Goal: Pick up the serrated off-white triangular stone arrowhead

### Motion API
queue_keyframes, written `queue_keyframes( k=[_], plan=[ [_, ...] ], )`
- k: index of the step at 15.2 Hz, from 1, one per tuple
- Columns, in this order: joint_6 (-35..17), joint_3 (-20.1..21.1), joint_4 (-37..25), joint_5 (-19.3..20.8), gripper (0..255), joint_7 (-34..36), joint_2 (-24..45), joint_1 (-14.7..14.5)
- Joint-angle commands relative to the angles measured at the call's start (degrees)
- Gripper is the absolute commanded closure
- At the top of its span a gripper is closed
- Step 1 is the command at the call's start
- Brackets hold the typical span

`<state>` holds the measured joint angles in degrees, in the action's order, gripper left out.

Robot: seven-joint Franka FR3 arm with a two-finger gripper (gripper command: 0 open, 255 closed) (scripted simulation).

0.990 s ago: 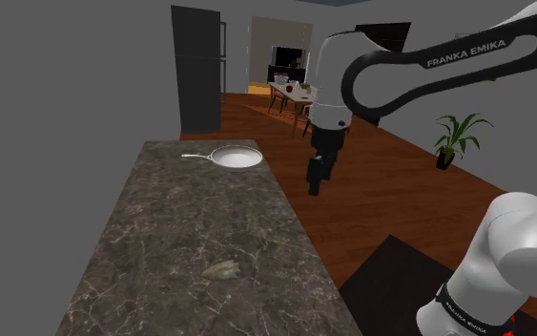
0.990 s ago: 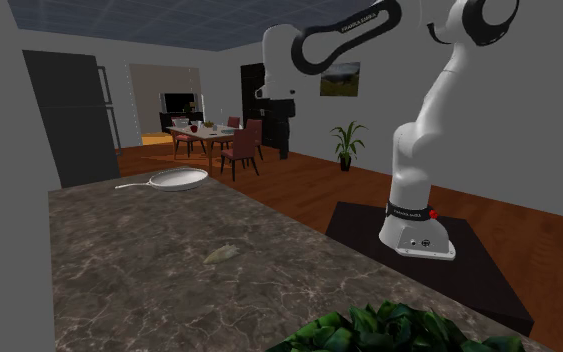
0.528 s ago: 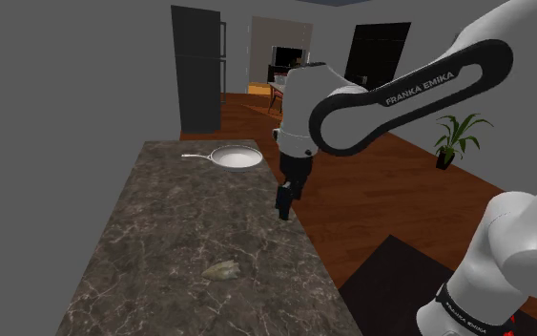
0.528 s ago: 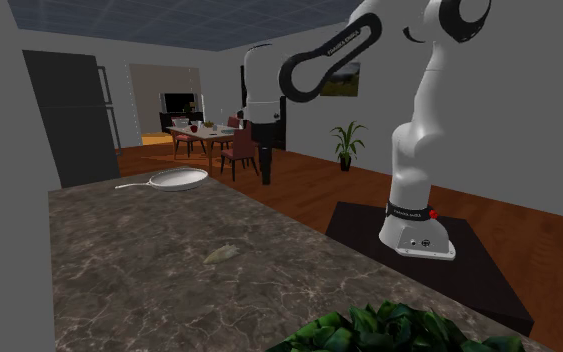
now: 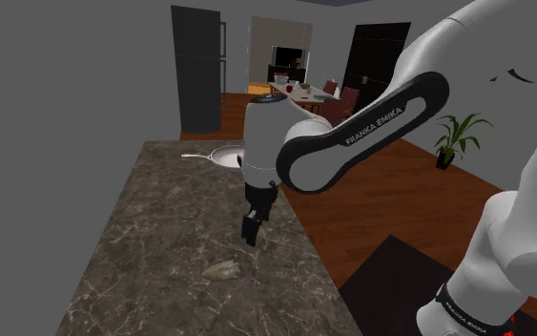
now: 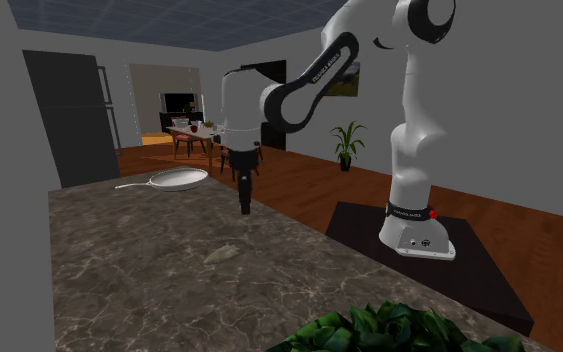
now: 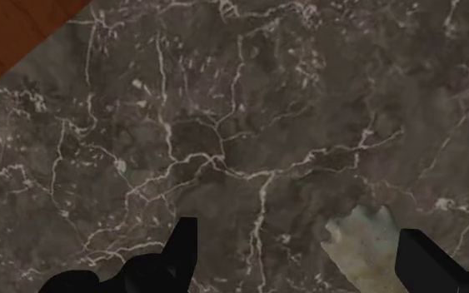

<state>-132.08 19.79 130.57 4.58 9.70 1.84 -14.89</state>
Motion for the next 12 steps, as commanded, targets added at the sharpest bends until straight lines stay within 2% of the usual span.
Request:
queue_keyframes(
  k=[1, 7, 12],
  plan=[
    [-1.9, 0.9, -2.5, 2.9, 0, 2.5, 4.5, -1.2],
    [-5.0, 0.9, -10.6, 11.1, 0, 8.2, 16.0, -5.8],
    [-8.0, -0.1, -10.2, 13.1, 0, 9.7, 18.9, -6.5]
  ],
)
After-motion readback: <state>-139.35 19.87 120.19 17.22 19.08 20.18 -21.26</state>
